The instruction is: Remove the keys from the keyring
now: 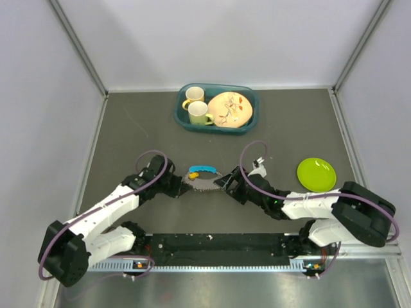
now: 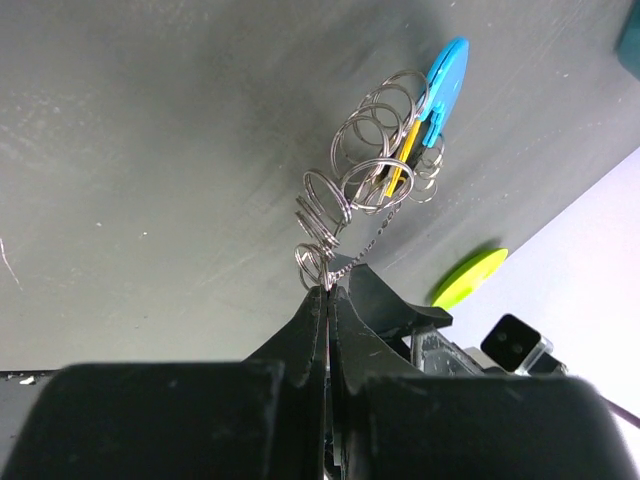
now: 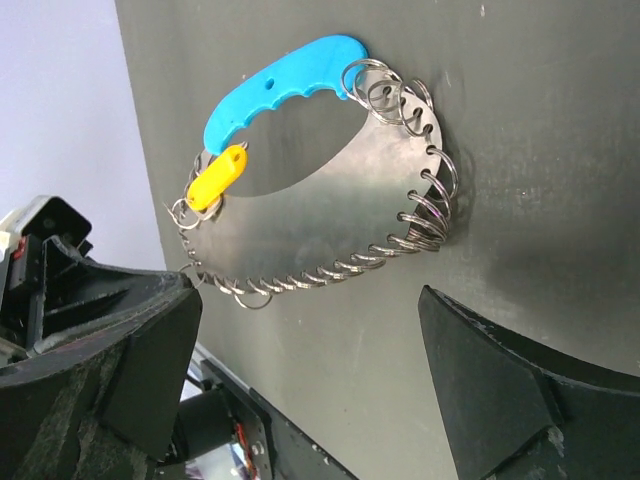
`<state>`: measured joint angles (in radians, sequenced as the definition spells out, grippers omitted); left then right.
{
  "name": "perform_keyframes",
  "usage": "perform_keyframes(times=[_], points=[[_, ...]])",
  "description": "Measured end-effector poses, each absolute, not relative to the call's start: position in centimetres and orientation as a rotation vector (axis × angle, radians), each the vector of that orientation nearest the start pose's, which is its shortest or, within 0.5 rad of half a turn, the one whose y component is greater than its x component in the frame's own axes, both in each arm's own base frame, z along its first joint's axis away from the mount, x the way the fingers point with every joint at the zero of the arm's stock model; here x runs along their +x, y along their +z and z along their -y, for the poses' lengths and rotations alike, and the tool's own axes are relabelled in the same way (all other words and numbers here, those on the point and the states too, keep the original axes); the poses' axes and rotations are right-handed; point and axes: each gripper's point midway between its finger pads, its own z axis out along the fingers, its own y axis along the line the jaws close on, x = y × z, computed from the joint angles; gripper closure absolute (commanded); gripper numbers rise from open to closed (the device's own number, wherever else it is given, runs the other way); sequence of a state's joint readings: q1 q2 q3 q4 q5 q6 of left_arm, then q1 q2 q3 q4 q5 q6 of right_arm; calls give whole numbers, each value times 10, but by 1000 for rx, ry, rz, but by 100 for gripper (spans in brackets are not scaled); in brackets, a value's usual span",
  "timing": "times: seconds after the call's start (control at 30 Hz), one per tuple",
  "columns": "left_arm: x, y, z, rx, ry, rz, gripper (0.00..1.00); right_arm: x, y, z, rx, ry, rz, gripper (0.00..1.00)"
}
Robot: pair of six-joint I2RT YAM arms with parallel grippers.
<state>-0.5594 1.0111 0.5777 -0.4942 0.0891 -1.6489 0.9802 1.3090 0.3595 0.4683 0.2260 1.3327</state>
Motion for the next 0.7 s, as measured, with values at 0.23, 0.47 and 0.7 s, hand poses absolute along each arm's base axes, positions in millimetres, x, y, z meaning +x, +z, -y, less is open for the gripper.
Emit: perform_keyframes(times=[0.23,0.47,0.7], points=[[202,90,203,-1410,-893,-2429,100,204,63,-314,654,1213,-2213,12],[195,88,214,-1377,-912,-2464,100,209,54,-322,688,1242,-2199,17],[189,82,223,-1342,-957,-2471,100,217,49,-319,657,1201,-2169,61]])
